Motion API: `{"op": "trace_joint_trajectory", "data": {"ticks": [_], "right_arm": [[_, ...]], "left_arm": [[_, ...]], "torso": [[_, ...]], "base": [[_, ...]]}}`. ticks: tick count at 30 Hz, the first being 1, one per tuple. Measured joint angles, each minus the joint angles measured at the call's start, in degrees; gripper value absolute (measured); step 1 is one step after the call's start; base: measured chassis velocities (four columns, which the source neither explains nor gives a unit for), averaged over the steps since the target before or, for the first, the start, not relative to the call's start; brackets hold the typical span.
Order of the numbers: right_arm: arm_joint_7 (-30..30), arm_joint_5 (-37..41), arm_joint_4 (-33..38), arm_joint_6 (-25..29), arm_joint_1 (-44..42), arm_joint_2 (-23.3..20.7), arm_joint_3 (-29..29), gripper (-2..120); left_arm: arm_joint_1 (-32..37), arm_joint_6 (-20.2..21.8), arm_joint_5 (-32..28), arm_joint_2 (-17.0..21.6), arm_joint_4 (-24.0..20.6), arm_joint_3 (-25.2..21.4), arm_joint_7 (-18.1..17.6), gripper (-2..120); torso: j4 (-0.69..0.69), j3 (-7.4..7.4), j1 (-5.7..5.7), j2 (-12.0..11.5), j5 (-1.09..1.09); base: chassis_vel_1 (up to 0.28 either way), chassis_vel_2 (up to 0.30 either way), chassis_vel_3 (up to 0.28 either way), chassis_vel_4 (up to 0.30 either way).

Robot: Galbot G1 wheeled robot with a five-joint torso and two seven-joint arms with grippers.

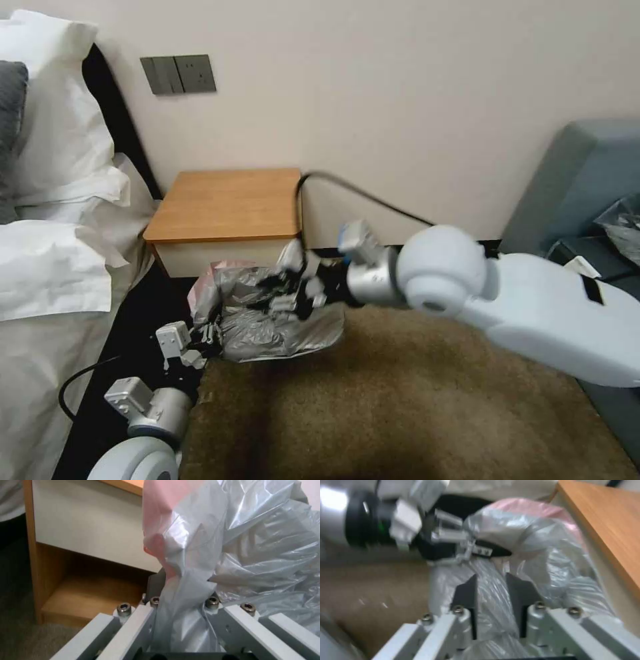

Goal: Pick up the garbage bag from the table and place it over the trash can.

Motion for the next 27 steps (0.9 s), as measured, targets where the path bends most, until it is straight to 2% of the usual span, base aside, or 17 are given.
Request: {"op": "trace_joint_trajectory", "data": {"ticks": [3,6,11,21,27], "right_arm": [[-1.23,-6.12,-1.5,0.0,1.87,1.81,-3.22,7],[-1.32,-8.76,-2.88,0.0,2.56,2.7,-4.54,0],[-1.9,-12.67,-6.08,0.03,3.07,4.03,-6.15,0],[-1.33,-14.06,-10.84,0.09,3.14,7.02,-9.62,0],[1.16,-15.66,-12.82,0.13,3.24,8.88,-12.22,0]], "left_arm": [[0.18,0.08,0.2,0.07,-0.38,-0.27,-0.01,7],[0.23,0.1,0.35,-0.01,-0.45,-0.33,0.0,7],[0.15,0.11,0.65,-0.45,-0.46,-0.06,0.1,7],[-0.2,0.49,0.89,-0.82,-0.95,0.98,0.11,7],[-0.5,0.61,1.3,-1.34,-1.13,2.11,0.08,7]], "torso": [[0.0,0.0,0.0,0.0,0.0],[0.0,0.0,0.0,0.0,0.0],[-0.01,0.0,0.0,0.0,0.0],[-0.01,0.0,0.0,0.0,0.01],[-0.01,0.0,0.0,0.0,0.01]], "base": [[0.0,0.0,0.0,0.0],[0.0,0.0,0.0,0.0],[0.0,0.0,0.0,0.0],[0.0,0.0,0.0,0.0],[0.0,0.0,0.0,0.0]]}}
